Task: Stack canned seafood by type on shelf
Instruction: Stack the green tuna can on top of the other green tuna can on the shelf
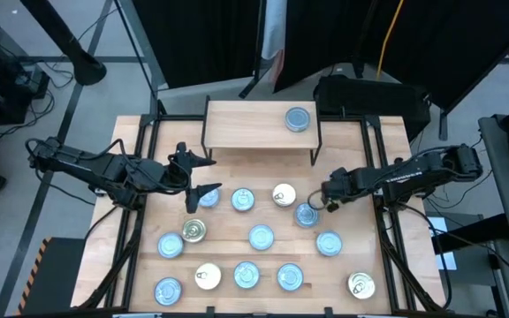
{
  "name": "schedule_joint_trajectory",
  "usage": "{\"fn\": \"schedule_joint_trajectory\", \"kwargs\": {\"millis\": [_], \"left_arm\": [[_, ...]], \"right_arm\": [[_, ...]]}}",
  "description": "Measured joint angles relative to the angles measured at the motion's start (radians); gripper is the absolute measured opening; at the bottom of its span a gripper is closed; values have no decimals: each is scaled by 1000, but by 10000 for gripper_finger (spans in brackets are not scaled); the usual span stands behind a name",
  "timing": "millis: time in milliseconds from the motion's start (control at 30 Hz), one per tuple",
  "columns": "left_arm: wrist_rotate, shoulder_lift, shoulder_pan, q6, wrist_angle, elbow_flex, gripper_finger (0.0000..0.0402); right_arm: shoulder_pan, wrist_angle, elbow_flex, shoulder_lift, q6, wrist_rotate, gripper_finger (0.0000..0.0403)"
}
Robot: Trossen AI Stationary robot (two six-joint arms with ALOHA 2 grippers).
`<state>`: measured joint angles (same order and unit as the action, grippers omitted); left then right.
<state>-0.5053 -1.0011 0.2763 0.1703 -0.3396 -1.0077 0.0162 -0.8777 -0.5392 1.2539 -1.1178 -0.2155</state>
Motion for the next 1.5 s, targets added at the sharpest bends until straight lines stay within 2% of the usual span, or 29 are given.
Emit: {"fn": "schedule_joint_trajectory", "kwargs": {"millis": [300,500,567,667,733,833,900,967,1067,1133,1333,1500], "left_arm": [[0,0,0,0,-6,0,313],[0,0,0,0,-6,0,313],[0,0,0,0,-6,0,313],[0,0,0,-4,1,0,313],[0,0,0,-21,6,0,313],[0,0,0,-23,7,0,313],[0,0,0,-23,8,0,313],[0,0,0,-23,9,0,313],[0,0,0,-22,10,0,313],[0,0,0,-22,10,0,313],[0,0,0,-22,10,0,313],[0,0,0,-22,9,0,313]], "right_arm": [[51,16,1,20,30,74,0],[88,3,-58,-49,83,113,0],[97,-2,-116,-81,85,45,0],[112,-66,-239,-112,119,-139,0],[113,-121,-329,-120,207,-239,3],[88,-223,-456,-121,353,-303,17],[52,-280,-518,-121,443,-294,32],[6,-339,-549,-119,534,-233,52],[-49,-415,-551,-102,712,-151,94],[-66,-455,-534,-81,830,-144,128],[-68,-405,-421,-40,1123,-88,234],[-69,-332,-336,-30,1328,-91,291]]}}
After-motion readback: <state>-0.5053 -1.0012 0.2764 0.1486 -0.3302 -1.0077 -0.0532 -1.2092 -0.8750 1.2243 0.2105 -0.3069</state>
